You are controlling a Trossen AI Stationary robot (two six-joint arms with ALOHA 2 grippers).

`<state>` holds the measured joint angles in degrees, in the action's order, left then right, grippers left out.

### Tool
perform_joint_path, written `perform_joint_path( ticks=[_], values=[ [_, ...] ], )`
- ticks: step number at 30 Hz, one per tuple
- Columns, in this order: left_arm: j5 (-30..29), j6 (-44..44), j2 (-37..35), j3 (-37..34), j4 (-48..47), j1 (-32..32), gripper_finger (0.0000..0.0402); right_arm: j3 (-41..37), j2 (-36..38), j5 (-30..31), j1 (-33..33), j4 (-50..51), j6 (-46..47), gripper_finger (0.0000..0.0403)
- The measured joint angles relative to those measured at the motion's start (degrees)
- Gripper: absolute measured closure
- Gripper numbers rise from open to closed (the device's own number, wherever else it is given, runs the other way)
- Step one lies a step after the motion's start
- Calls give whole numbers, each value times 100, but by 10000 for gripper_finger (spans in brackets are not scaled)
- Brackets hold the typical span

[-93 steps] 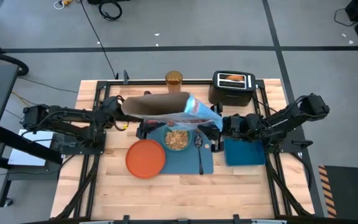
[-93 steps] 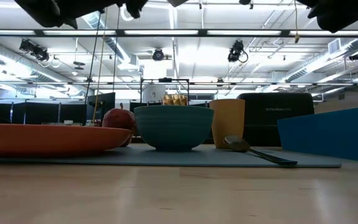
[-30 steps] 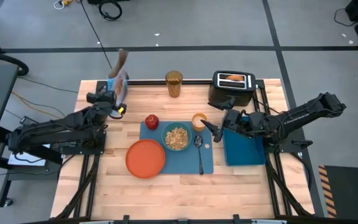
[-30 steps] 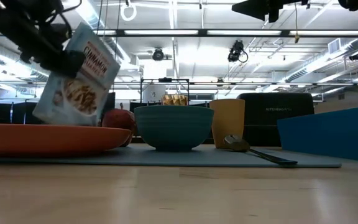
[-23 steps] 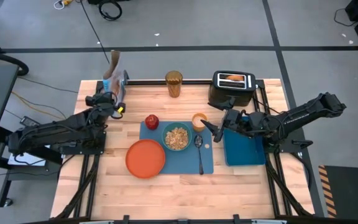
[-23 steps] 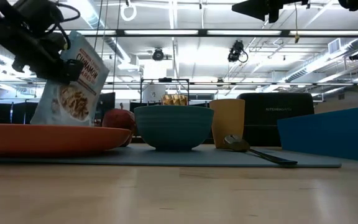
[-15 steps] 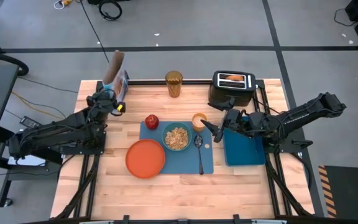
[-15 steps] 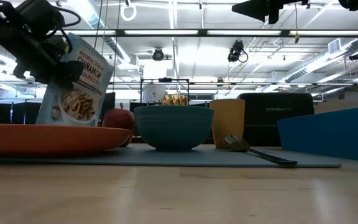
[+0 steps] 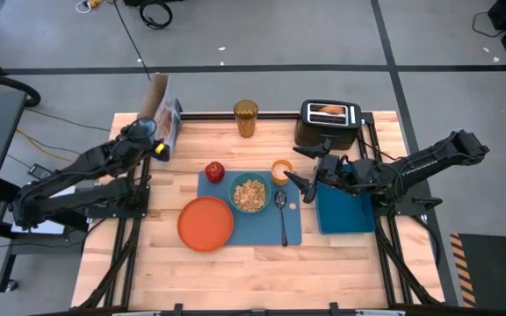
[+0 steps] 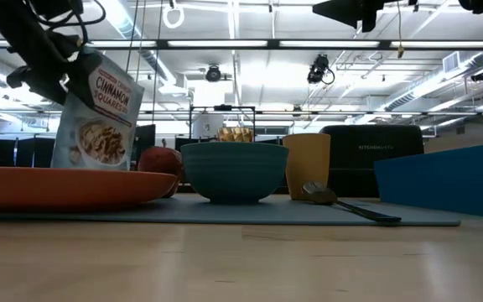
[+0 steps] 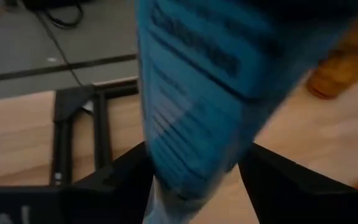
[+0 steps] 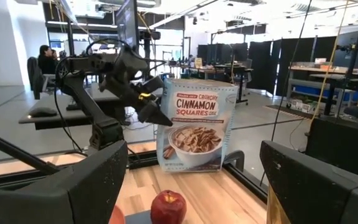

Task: Arrange a breakfast setting
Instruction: Pour the cereal from the cereal box into the green bowl, then put the bagel on the orange plate

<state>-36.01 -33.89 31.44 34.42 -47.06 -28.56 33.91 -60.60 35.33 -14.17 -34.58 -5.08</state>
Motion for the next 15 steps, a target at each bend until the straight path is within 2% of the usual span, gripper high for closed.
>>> perform_joint_path(
  ticks=[15],
  values=[
    [1125, -120, 4, 1118, -1730, 0, 166, 0, 2, -44, -2, 6, 0, 29]
  ],
)
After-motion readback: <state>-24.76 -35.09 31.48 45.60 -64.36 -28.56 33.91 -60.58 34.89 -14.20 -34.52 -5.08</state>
